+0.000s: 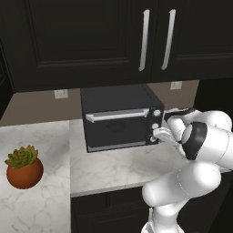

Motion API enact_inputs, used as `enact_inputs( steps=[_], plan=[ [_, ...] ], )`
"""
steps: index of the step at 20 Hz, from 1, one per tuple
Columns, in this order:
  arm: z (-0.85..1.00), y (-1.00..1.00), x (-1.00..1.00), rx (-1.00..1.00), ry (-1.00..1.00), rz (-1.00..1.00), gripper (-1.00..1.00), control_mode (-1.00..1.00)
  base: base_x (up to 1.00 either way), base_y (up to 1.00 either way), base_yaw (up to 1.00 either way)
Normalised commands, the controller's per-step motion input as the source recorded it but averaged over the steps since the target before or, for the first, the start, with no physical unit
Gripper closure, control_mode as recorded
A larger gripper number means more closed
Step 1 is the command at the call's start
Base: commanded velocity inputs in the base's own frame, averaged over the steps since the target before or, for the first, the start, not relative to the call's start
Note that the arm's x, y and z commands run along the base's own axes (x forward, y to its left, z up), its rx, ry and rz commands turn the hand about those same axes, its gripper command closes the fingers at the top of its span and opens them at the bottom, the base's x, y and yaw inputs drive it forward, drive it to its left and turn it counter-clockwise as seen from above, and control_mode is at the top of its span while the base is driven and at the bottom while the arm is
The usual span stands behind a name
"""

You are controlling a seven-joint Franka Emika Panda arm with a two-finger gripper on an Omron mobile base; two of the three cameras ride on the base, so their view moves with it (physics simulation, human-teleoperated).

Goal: Pick up the bagel from the plate, place it on the toaster oven rack, close the door, and set the timer.

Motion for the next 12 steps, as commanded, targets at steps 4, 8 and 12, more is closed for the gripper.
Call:
enact_inputs(
  steps=[4,8,12],
  plan=[
    [0.0,-0.84,-0.1,0.1,0.0,0.04,1.0,-1.0,0.0,0.0,0.0],
    [0.0,-0.82,-0.16,0.1,0.0,0.04,1.0,-1.0,0.0,0.0,0.0],
    [0.0,-0.75,-0.19,0.08,-0.01,0.04,1.0,-1.0,0.0,0.0,0.0]
  ],
)
